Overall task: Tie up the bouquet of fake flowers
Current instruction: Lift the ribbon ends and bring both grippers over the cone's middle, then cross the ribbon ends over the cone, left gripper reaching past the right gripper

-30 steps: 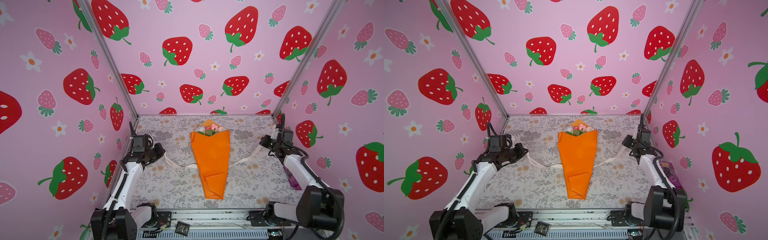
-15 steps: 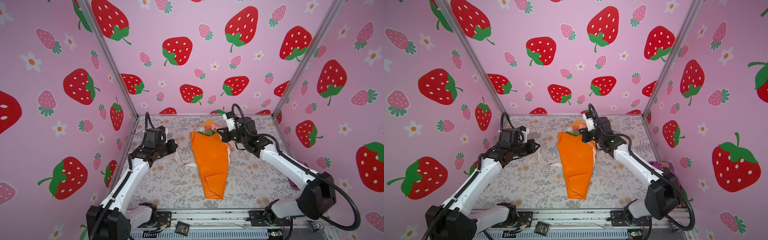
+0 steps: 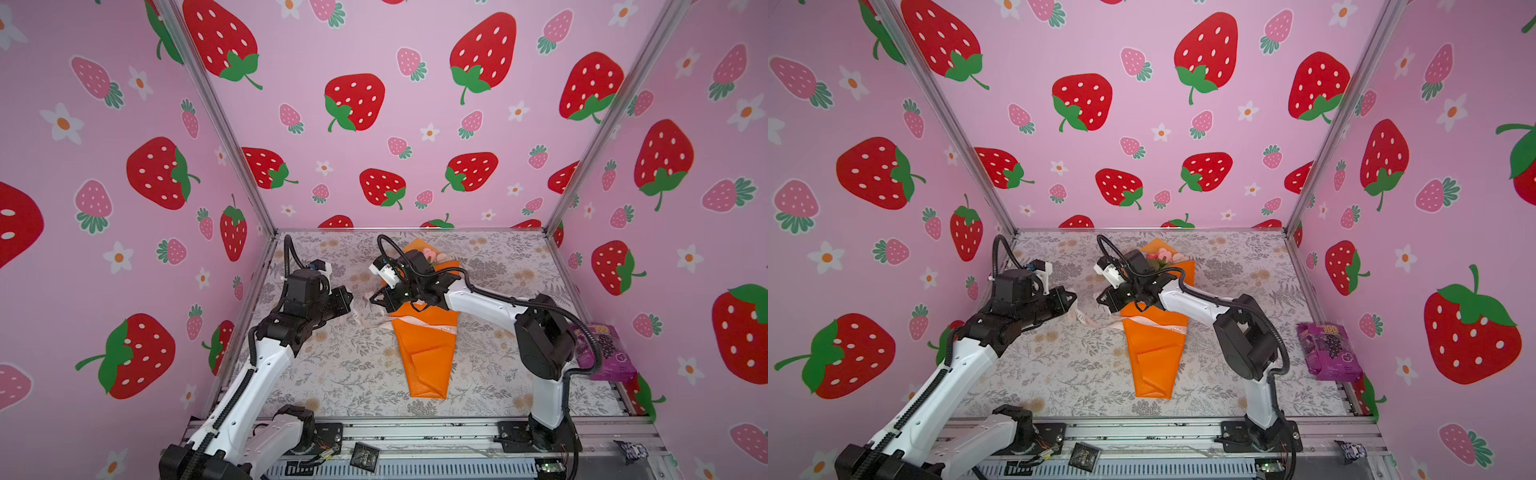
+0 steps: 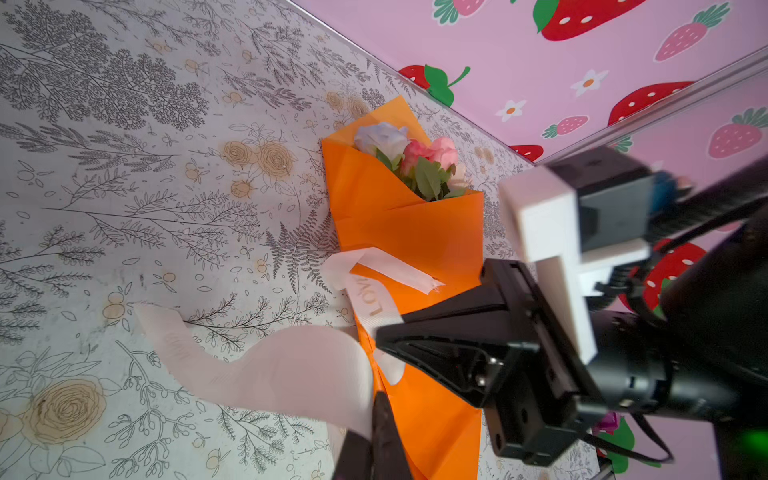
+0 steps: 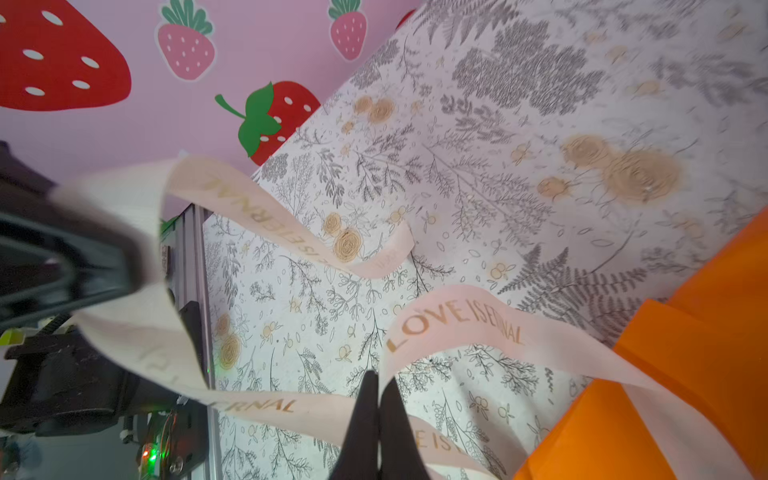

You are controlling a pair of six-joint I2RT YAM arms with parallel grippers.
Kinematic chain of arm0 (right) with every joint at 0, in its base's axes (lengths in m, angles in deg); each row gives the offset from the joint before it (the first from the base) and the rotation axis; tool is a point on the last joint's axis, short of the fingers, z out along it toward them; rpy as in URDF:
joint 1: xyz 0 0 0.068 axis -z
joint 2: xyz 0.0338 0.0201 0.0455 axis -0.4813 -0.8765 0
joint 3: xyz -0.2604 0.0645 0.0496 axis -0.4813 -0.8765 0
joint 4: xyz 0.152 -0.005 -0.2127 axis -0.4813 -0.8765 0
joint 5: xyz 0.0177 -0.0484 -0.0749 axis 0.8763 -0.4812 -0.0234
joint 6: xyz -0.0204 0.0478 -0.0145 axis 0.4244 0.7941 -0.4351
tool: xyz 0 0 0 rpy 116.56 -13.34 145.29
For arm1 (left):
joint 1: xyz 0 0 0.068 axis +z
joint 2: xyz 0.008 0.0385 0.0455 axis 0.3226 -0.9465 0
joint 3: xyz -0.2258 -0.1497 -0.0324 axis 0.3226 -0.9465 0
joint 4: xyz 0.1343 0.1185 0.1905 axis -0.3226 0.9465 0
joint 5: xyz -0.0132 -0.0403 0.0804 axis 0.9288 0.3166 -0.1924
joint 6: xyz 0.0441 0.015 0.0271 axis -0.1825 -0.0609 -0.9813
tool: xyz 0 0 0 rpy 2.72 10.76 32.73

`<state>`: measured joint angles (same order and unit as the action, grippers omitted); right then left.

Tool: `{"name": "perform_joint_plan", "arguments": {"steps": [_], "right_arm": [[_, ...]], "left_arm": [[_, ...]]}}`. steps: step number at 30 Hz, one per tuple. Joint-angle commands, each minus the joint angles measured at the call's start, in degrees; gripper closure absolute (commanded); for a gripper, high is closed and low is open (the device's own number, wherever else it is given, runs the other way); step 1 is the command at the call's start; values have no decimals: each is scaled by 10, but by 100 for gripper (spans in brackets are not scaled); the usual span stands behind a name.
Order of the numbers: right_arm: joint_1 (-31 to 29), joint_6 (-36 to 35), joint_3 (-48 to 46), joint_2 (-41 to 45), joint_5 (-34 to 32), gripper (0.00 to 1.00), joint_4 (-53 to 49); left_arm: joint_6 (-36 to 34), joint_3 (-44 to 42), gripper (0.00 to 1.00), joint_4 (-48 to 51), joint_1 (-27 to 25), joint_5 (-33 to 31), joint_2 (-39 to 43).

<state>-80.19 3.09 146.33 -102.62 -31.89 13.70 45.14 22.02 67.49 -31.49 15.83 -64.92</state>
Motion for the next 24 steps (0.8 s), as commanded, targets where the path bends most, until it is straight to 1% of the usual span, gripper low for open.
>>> {"name": "perform_joint_plan", "arguments": {"steps": [1, 4, 5, 6, 7, 9, 11, 12, 14, 16, 18, 21, 23, 24], "right_arm": [[-5, -9, 19, -5, 51, 96, -9], [-5, -27, 36, -6, 63, 87, -32], [-4, -34, 44, -2, 50, 81, -49], [-4, -38, 43, 7, 25, 71, -58], [-2, -41, 35, 20, 11, 67, -56], [8, -31, -13, 62, -1, 65, -17], [20, -13, -68, 109, 1, 59, 34], [28, -1, -98, 133, -10, 56, 54], [50, 25, -157, 184, -43, 53, 90], [80, 58, -225, 237, -71, 53, 135], [118, 99, -298, 293, -97, 53, 184], [180, 140, -401, 372, -111, 55, 254], [215, 145, -459, 416, -140, 55, 280], [229, 128, -480, 435, -145, 55, 285]], "left_arm": [[6, -8, 100, -14, -3, 4, 0], [-3, -4, 100, -14, -4, 12, 1], [-6, -3, 100, -15, -5, 14, 2], [-11, -1, 100, -14, -6, 16, 1], [-15, 1, 100, -14, -7, 20, 0], [-26, 10, 100, -12, -8, 33, -8], [-35, 22, 100, -11, -13, 42, -18], [-44, 30, 100, -11, -18, 48, -25], [-65, 51, 100, -7, -30, 60, -45], [-90, 80, 100, 1, -47, 77, -76], [-124, 127, 100, 27, -71, 90, -125], [-180, 206, 100, 64, -114, 107, -198], [-213, 253, 100, 81, -143, 124, -245], [-233, 291, 100, 105, -159, 138, -276]]}}
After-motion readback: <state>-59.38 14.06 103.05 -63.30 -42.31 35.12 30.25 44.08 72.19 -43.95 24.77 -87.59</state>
